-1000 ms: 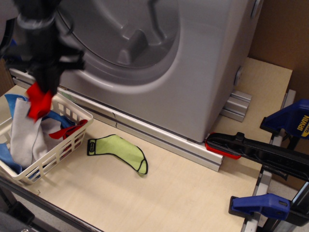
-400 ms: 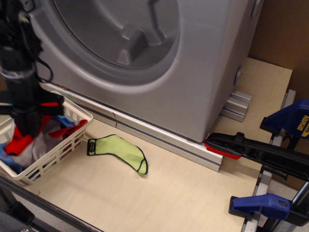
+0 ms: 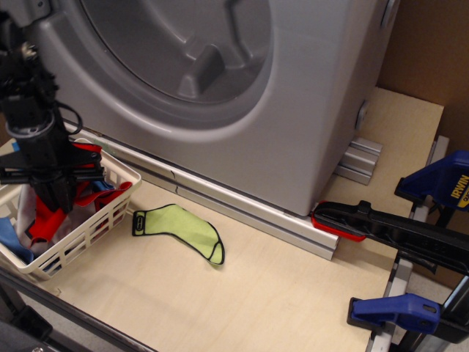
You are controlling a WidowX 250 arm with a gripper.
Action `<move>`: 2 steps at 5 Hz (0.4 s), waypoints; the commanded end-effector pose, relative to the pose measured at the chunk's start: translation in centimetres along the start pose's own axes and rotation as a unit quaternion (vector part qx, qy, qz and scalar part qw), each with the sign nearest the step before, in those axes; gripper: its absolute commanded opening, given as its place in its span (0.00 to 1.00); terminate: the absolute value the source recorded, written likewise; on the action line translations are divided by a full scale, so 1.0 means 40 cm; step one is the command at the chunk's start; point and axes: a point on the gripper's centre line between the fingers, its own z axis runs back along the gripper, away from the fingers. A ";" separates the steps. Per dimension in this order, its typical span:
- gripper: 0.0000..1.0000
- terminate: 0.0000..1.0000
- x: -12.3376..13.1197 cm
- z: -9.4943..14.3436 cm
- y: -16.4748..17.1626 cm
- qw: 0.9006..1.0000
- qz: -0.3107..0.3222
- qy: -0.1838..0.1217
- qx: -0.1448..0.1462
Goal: Take clothes out of laundry machine
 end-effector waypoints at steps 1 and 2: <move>1.00 0.00 0.021 0.074 -0.002 0.999 0.040 -0.030 -0.019; 1.00 0.00 0.020 0.116 -0.003 0.998 0.048 -0.029 -0.019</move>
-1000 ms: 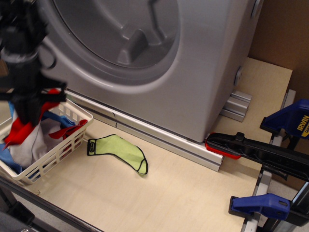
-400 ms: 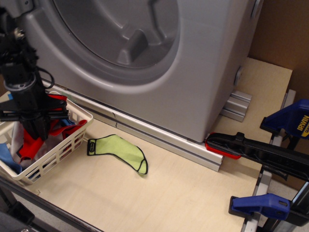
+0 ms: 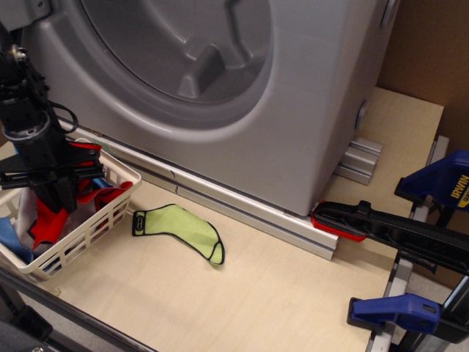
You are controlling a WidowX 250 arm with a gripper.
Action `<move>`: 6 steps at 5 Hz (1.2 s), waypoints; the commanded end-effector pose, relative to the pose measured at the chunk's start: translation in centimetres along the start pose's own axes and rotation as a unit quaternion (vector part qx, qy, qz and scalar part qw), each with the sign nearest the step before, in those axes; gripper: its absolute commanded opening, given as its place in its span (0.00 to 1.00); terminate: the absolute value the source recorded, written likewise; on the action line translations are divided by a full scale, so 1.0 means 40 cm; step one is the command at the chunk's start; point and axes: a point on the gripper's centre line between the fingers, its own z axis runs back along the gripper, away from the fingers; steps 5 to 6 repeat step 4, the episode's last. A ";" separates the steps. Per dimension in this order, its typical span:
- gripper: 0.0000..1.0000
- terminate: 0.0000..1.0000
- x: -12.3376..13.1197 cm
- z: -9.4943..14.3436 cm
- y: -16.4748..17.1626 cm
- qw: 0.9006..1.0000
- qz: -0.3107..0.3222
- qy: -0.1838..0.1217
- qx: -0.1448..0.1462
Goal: Take clothes out of laundry machine
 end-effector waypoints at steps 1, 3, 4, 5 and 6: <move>1.00 0.00 0.031 0.177 -0.029 0.999 0.010 -0.029 0.030; 1.00 0.00 0.052 0.239 -0.035 0.999 0.003 -0.034 0.026; 1.00 1.00 0.052 0.239 -0.035 0.999 0.003 -0.034 0.026; 1.00 1.00 0.052 0.239 -0.035 0.999 0.003 -0.034 0.026; 1.00 1.00 0.052 0.239 -0.035 0.999 0.003 -0.034 0.026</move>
